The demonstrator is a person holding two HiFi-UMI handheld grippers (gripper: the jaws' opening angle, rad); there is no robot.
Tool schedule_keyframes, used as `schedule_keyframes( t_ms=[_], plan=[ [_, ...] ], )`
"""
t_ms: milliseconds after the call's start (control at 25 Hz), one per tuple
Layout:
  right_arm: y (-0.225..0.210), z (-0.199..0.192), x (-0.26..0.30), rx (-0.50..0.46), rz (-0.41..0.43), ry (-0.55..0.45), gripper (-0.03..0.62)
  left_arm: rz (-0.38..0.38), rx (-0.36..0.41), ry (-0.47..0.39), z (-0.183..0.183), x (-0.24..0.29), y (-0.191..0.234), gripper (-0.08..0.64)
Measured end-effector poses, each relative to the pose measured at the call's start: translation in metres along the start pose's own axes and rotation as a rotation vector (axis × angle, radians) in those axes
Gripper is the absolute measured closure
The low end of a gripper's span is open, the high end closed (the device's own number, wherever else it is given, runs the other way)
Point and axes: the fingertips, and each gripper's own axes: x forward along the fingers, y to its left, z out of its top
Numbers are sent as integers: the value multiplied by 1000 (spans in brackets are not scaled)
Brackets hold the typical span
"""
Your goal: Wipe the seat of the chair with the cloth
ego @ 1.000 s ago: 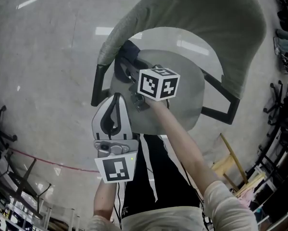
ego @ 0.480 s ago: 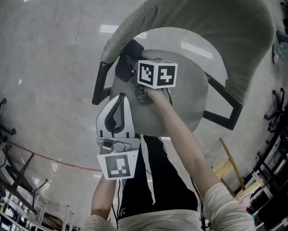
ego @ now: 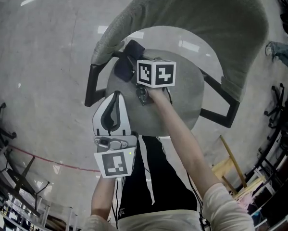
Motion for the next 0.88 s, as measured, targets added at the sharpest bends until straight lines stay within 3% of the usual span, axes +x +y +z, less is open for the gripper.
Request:
schedule_keyframes(
  t_ms=[160,360,640,880],
  plan=[
    [-16,1,-14,-1,-30,-14,543,-19,7,13,-1,2,-7,545],
    [-41,0,-35,5,-64,-26,543,-53,77,18,0,6,-21,545],
    [-90,0,-77,-21,-170,-59,543,-75,75,18,-4,22,-33,545],
    [-136,-10,-118,-40,-266,-60,543,-143,92,28,-4,30,-59,545]
  ],
)
